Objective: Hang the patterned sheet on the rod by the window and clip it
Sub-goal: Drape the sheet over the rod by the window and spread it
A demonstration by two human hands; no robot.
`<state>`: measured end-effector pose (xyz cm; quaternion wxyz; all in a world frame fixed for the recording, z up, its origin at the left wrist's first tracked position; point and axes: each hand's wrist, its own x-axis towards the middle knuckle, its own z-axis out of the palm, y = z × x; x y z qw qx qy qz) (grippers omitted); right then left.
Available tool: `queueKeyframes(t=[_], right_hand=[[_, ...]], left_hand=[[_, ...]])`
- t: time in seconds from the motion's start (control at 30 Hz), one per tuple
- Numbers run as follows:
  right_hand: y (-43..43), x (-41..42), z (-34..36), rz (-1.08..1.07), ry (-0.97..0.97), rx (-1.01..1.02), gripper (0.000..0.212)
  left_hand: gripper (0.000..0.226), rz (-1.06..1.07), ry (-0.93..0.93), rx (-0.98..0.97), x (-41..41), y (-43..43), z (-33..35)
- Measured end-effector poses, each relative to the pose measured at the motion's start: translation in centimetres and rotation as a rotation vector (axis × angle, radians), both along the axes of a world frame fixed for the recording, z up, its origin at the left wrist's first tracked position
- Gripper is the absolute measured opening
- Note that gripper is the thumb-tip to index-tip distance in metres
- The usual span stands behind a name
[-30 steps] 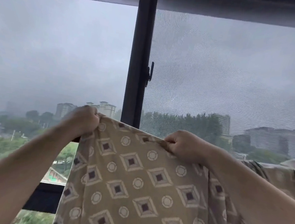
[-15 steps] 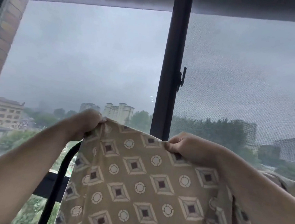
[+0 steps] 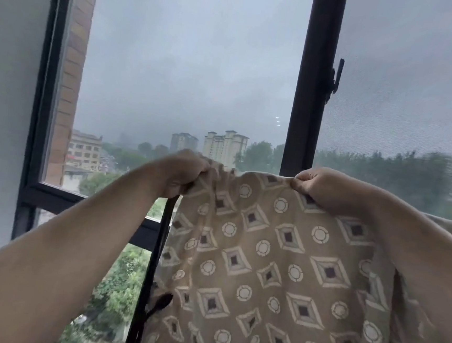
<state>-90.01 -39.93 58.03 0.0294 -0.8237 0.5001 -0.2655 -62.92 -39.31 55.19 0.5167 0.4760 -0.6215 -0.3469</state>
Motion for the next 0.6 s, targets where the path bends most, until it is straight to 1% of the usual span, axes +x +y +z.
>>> queueKeyframes(t=[0.03, 0.1, 0.13, 0.17, 0.2, 0.23, 0.3, 0.4, 0.47, 0.53, 0.6], right_hand=[[0.1, -0.1, 0.0, -0.012, -0.007, -0.010, 0.035], [0.4, -0.2, -0.2, -0.012, -0.041, 0.008, 0.035], [0.5, -0.3, -0.2, -0.006, -0.052, 0.021, 0.035], [0.6, -0.2, -0.2, -0.008, -0.055, 0.024, 0.035], [0.7, -0.1, -0.2, -0.019, -0.054, 0.018, 0.036], [0.8, 0.1, -0.2, -0.031, -0.056, 0.012, 0.036], [0.9, 0.5, -0.3, -0.042, -0.074, 0.019, 0.036], [0.8, 0.9, -0.4, -0.047, -0.116, 0.019, 0.036], [0.6, 1.0, -0.6, -0.060, -0.161, 0.033, 0.034], [0.5, 0.8, -0.7, -0.065, -0.204, 0.066, 0.035], [0.5, 0.7, -0.7, -0.061, -0.202, 0.081, 0.036]], left_hand=[[0.027, -0.084, -0.020, 0.005, -0.2, 0.6, -0.6], [0.007, -0.191, -0.134, 0.046, -0.6, 1.5, -2.9], [0.016, -0.237, -0.150, 0.064, -0.8, 1.7, -4.3], [0.028, -0.279, -0.095, 0.087, -1.0, 1.7, -5.7], [0.033, -0.327, 0.010, 0.123, -1.5, 1.7, -6.6], [0.032, -0.377, 0.114, 0.153, -2.0, 1.6, -7.0], [0.019, -0.465, 0.283, 0.202, -3.4, 1.4, -6.9], [0.024, -0.573, 0.399, 0.249, -5.1, 1.6, -5.5], [0.029, -0.596, 0.410, 0.250, -5.7, 2.3, -4.5], [0.028, -0.562, 0.365, 0.218, -5.3, 3.0, -3.8], [0.023, -0.424, 0.286, 0.073, -3.5, 2.5, -3.0]])
